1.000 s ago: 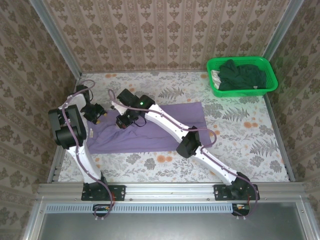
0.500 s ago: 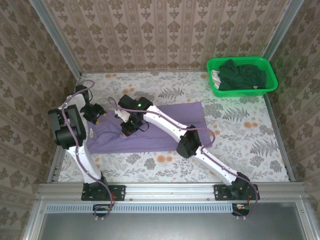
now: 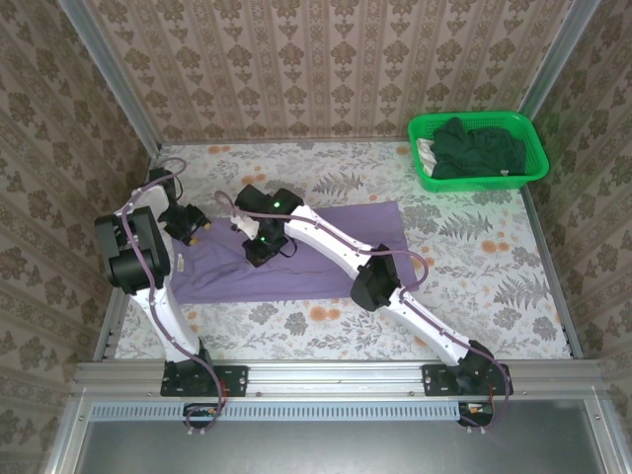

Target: Fold and stack the t-shirts

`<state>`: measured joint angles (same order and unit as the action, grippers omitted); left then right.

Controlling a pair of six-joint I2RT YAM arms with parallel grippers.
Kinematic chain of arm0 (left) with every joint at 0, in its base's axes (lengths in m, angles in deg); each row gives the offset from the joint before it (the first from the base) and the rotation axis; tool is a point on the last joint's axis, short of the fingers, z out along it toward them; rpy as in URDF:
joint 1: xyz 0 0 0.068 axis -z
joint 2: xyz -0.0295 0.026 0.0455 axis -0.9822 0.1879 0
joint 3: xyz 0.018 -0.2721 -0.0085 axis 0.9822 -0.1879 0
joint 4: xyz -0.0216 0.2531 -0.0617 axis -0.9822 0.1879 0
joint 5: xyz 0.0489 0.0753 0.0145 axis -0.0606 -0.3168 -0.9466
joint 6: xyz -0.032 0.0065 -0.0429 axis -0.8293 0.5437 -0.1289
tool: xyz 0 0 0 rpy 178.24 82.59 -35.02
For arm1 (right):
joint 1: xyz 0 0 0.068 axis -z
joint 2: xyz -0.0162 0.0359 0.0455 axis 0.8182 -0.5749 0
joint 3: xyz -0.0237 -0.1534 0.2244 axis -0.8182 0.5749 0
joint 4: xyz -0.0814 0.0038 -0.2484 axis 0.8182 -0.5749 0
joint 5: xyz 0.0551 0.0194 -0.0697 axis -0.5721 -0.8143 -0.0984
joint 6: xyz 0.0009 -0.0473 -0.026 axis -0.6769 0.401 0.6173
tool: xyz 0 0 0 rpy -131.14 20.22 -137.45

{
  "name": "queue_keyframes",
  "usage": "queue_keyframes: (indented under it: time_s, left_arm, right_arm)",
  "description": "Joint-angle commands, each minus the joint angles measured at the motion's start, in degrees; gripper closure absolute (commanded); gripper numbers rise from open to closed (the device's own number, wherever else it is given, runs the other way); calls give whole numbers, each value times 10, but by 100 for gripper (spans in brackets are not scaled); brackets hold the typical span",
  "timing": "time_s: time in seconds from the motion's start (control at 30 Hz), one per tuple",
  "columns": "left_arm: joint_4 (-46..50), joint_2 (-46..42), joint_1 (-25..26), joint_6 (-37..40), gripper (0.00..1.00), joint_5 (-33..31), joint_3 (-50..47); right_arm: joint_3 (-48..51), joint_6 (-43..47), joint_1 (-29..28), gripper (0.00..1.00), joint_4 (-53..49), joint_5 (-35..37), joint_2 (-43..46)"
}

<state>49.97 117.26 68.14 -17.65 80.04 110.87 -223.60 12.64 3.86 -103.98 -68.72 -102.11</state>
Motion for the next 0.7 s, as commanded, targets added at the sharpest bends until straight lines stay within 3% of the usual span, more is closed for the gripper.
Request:
queue_keyframes:
  time_s: [0.0, 0.3, 0.53, 0.67]
  left_arm:
    - [4, 12, -6, -7, 55, 4, 12]
    - [6, 9, -6, -7, 52, 10, 17]
    - [10, -12, -1, -7, 42, 15, 26]
    - [22, -39, 10, -7, 31, 1, 42]
  right_arm:
    - [25, 1, -5, 75, -41, 26, 40]
    - [199, 5, 19, 68, -25, 70, 163]
    - [591, -73, 110, 57, 176, 81, 408]
    - [728, -155, 198, 55, 267, 85, 492]
